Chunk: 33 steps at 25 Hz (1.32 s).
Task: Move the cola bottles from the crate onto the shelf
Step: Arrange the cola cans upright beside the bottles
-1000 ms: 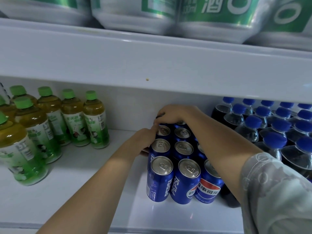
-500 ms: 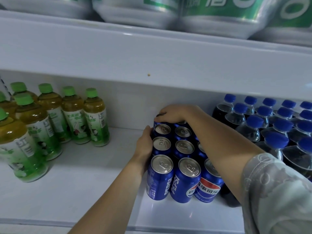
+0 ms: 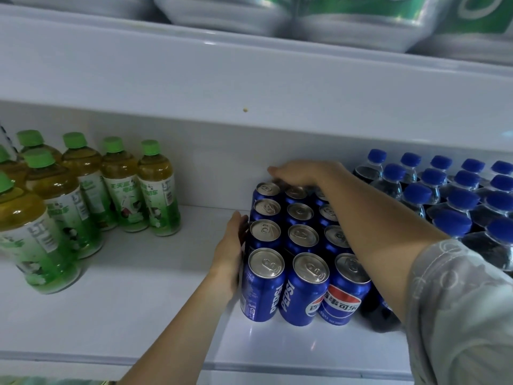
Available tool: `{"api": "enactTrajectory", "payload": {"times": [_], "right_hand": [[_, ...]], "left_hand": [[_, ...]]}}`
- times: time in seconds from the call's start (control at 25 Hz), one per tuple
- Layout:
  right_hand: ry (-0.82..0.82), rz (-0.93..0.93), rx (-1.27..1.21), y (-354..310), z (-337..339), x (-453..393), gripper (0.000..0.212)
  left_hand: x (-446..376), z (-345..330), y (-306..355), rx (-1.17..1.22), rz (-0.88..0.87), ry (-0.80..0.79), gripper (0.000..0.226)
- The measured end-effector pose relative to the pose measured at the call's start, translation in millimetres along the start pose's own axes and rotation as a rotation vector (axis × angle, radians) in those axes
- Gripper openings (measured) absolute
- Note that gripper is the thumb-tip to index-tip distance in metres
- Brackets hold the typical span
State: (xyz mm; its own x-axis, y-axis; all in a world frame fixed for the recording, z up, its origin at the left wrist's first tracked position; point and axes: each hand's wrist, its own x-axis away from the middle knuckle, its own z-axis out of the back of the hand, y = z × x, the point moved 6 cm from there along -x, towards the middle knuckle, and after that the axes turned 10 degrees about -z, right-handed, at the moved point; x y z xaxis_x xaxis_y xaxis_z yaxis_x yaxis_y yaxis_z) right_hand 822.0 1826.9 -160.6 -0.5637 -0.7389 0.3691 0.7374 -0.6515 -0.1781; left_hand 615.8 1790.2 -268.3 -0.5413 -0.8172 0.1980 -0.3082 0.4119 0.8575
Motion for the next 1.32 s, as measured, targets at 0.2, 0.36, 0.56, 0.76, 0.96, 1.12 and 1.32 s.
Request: {"api": "enactTrajectory", "payload": {"times": [0.2, 0.36, 0.56, 0.76, 0.96, 1.12, 1.32], "right_hand": [[-0.038, -0.005, 0.012, 9, 0, 5, 0.05], [-0.045, 0.011, 0.032, 7, -3, 5, 0.046], [-0.054, -0.03, 0.061, 18, -5, 1, 0.067], [-0.048, -0.058, 0.072, 21, -6, -3, 0.059], [-0.028, -0.082, -0.042, -1, -11, 0, 0.077], [-0.077, -0.073, -0.016, -9, -21, -2, 0.074], [-0.093, -0.068, -0.012, -9, -24, -1, 0.069]], "left_hand": [[18, -5, -12, 0.065, 0.041, -0.088, 0.06], [19, -7, -12, 0.107, 0.035, -0.077, 0.058], [21, -3, -12, 0.087, 0.016, -0.088, 0.052], [21, -1, -19, 0.122, 0.017, -0.088, 0.052], [18, 2, -20, 0.122, -0.015, -0.062, 0.052], [22, 1, -23, 0.169, 0.002, -0.097, 0.055], [28, -6, -21, 0.222, -0.006, -0.12, 0.044]]}}
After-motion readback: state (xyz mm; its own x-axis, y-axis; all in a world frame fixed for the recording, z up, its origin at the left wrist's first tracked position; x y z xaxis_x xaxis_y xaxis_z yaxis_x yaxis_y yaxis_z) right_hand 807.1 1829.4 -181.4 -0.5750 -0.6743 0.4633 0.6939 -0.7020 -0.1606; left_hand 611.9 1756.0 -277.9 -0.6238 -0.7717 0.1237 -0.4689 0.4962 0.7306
